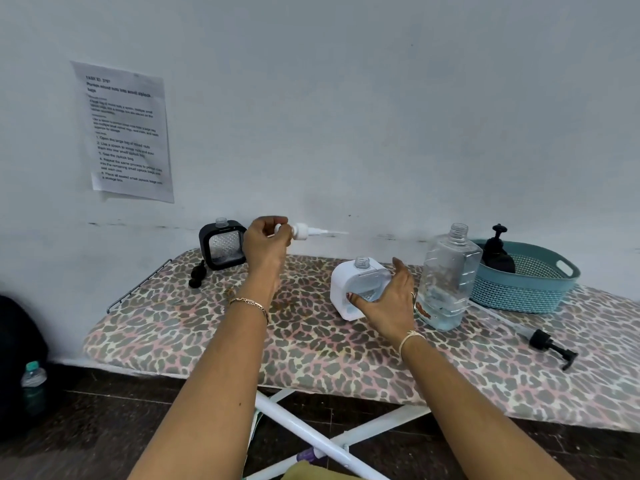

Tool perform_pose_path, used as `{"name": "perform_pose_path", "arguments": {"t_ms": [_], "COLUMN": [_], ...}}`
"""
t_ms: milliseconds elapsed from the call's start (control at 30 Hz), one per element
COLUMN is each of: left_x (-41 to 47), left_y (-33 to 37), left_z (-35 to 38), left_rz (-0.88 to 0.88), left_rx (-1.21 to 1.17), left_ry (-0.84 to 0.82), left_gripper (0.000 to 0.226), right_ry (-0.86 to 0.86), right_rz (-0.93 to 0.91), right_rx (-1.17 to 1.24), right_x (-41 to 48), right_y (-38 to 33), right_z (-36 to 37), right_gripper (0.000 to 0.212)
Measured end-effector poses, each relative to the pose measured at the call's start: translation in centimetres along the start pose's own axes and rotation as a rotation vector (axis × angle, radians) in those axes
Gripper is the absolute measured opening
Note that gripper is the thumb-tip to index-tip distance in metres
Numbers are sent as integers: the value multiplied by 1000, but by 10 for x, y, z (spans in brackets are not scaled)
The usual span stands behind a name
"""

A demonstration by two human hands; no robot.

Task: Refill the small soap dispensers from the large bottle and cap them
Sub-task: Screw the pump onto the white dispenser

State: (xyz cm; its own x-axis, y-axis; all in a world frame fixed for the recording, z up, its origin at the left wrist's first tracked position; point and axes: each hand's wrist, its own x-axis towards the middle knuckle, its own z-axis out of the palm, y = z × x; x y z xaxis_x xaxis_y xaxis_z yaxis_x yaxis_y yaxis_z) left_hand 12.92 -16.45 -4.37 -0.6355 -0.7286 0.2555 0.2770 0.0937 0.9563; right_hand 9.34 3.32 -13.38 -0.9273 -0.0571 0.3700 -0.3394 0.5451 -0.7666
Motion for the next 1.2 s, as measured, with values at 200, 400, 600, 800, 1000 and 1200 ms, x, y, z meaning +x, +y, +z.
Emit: {"name": "perform_pose_path", "arguments": {"t_ms": [200,400,600,800,1000,1200], "left_x": [-10,-18,-16,-14,-13,-10], "left_y": [22,28,27,29,17,9], "left_z": [16,30,41,68,92,99], "left_rz": [127,263,297,340,374,360], "left_rx": [148,348,438,612,600,520], "left_ry": [-165,-197,-271,-445,-518,-532], "left_gripper": [14,16,16,22,23,26], "right_ry": [-2,-24,-69,-121,-164,-154], "right_rz": [-34,-80,-94,-162,-161,-122], "right_rx": [52,28,71,87,164,281], "right_x": [3,7,16,31,44,54], "right_y": [-8,-12,-16,-23,-30,-30], "right_z": [-16,-25,-28,-22,-22,-23], "right_gripper": [90,71,58,46,40,43]}}
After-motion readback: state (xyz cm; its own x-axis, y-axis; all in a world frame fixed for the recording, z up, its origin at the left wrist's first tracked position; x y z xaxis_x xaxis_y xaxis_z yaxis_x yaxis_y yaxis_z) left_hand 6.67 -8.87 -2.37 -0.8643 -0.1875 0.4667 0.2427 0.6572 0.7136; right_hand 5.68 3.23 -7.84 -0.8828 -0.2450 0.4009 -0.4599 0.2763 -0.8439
